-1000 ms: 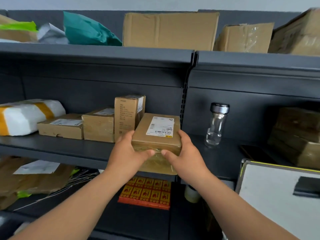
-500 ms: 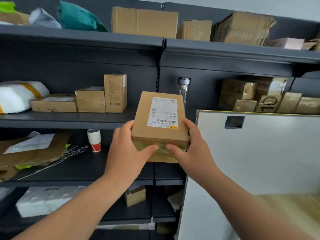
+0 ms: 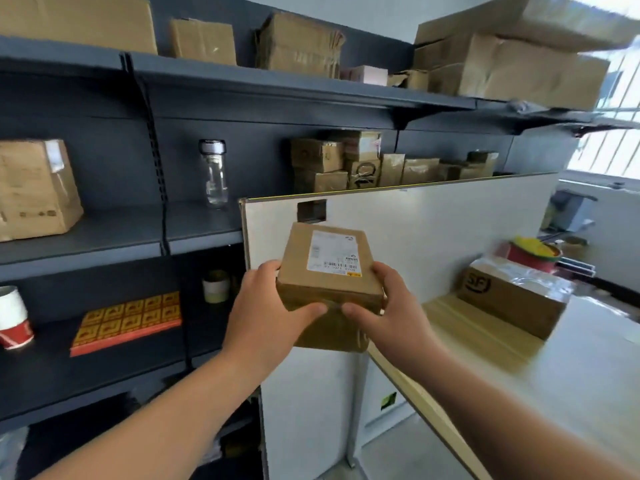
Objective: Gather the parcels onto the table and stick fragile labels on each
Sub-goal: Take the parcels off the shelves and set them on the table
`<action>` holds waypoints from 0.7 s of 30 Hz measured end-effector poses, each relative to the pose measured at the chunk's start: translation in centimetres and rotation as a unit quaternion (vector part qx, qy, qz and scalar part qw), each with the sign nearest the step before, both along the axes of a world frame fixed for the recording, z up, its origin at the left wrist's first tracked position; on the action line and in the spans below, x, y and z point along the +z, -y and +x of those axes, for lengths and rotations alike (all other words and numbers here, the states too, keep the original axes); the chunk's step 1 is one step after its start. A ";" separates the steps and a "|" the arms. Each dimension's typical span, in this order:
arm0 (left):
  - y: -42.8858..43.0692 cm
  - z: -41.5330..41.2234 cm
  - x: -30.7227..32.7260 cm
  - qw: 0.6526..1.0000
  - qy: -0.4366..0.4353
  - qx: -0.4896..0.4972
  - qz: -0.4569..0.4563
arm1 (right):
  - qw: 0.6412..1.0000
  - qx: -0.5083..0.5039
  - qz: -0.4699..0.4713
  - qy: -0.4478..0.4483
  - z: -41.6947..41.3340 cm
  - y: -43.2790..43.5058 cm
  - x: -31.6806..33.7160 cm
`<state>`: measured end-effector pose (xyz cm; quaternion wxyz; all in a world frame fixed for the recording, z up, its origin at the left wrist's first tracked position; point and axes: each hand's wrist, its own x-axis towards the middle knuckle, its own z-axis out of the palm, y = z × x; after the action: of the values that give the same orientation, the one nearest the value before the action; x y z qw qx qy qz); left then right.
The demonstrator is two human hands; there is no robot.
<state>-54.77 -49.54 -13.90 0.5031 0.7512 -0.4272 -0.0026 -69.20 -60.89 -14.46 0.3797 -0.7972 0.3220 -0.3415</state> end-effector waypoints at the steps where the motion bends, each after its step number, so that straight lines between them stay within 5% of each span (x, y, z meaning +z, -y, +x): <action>1: 1.9 -0.8 -0.7 1.000 -0.007 -0.013 0.015 | 1.000 -0.015 0.014 -0.004 -1.2 1.2 -0.6; 21: 42.7 -8.8 -13.1 0.953 -0.075 -0.154 0.249 | 0.960 -0.183 0.185 -0.106 -11.2 36.2 -14.3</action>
<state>-63.60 -92.21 -27.03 0.3241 0.7753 -0.4845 -0.2432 -80.44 -97.07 -28.71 0.4154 -0.6718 0.5584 -0.2535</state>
